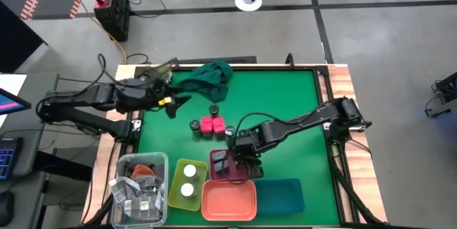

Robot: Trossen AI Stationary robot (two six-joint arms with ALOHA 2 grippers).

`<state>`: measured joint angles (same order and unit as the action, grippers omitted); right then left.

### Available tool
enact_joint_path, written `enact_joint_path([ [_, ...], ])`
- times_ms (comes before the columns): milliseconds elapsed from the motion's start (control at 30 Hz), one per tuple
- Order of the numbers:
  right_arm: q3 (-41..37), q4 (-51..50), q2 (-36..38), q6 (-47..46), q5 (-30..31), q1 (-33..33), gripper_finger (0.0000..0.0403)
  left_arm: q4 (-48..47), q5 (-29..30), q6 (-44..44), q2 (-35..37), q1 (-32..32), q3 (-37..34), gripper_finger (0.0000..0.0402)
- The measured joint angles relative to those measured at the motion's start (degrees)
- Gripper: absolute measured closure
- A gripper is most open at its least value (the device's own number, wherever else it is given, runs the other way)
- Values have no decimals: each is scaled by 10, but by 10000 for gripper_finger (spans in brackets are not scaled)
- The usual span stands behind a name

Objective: Sort spices by type
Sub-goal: Put the black seasoning can into the pink bin, then put the bottom left black seasoning bottle into the blue bin

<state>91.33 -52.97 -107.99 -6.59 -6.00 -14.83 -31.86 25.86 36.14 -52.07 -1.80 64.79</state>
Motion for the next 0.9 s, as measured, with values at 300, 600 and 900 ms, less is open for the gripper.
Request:
enact_joint_path([
  [300,0,6,-10,-5,0,7,179,-130,-76,-19,-71,-9,0,148],
  [600,54,-52,-11,-35,0,11,175,-184,-131,-64,-143,-15,-1,148],
  [900,151,-130,-10,-34,20,52,175,-219,-156,-114,-218,-14,-1,148],
])
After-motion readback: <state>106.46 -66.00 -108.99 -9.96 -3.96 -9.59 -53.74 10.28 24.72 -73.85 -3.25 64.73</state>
